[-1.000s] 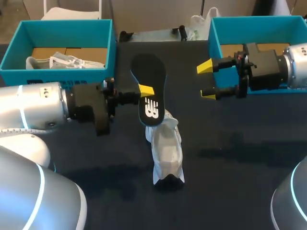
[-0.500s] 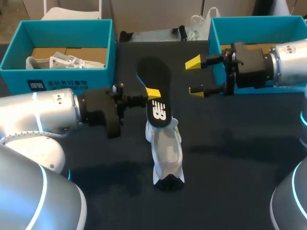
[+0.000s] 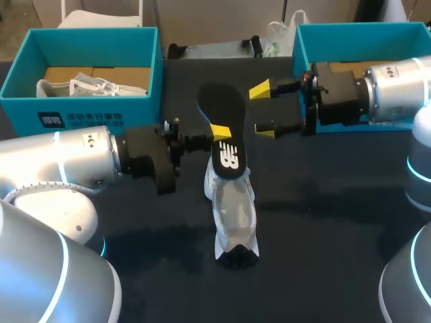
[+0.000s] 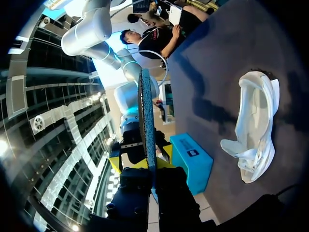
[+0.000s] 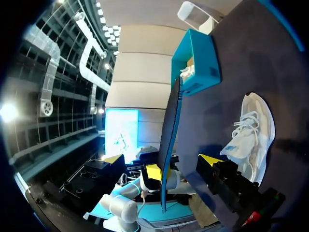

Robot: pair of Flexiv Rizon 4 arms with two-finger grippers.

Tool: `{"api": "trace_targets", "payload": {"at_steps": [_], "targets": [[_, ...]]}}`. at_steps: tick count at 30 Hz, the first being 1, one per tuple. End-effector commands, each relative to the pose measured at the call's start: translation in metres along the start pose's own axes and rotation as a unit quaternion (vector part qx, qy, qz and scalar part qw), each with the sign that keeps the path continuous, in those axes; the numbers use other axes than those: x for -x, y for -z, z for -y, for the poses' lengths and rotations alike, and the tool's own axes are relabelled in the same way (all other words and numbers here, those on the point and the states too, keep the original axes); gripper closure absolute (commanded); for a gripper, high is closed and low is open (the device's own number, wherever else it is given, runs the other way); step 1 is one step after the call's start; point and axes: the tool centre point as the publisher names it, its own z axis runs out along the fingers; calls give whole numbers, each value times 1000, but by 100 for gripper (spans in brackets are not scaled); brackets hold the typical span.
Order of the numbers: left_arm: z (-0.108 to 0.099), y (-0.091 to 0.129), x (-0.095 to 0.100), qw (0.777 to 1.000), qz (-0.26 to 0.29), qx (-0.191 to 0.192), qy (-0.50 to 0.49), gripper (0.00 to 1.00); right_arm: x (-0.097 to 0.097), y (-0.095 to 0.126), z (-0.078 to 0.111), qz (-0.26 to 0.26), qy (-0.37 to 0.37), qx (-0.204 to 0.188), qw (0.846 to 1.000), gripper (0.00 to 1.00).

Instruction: Take the shoe out of the shoebox, open the shoe tongue, remove and reinsert the insole, then place the shoe into the shoebox

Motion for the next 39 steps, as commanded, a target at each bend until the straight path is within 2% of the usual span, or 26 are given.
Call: {"api": "trace_targets", "payload": {"at_steps": [1, 8, 13, 15, 16, 23, 34, 39], "targets": [[4, -6, -4, 1000, 2, 5, -6, 100, 5, -17, -8, -1, -4, -9, 1000, 0], [4, -6, -4, 1000, 1, 7, -10, 100, 11, -24, -9, -6, -3, -12, 1000, 0], [4, -6, -4, 1000, 1, 7, -10, 100, 6, -32, -11, -7, 4, -17, 1000, 1], [4, -6, -4, 1000, 1, 7, -10, 100, 5, -35, -11, -5, 3, -19, 1000, 12], [4, -6, -4, 1000, 1, 7, -10, 100, 5, -35, -10, -5, 2, -20, 1000, 13], [4, -6, -4, 1000, 1, 7, -10, 100, 2, -39, -6, -6, -16, -14, 1000, 52], [4, -6, -4, 1000, 1, 7, -10, 100, 3, -40, -1, -8, -46, -8, 999, 72], [4, -6, -4, 1000, 1, 7, -10, 100, 0, -43, -1, -13, -40, -10, 999, 71]]}}
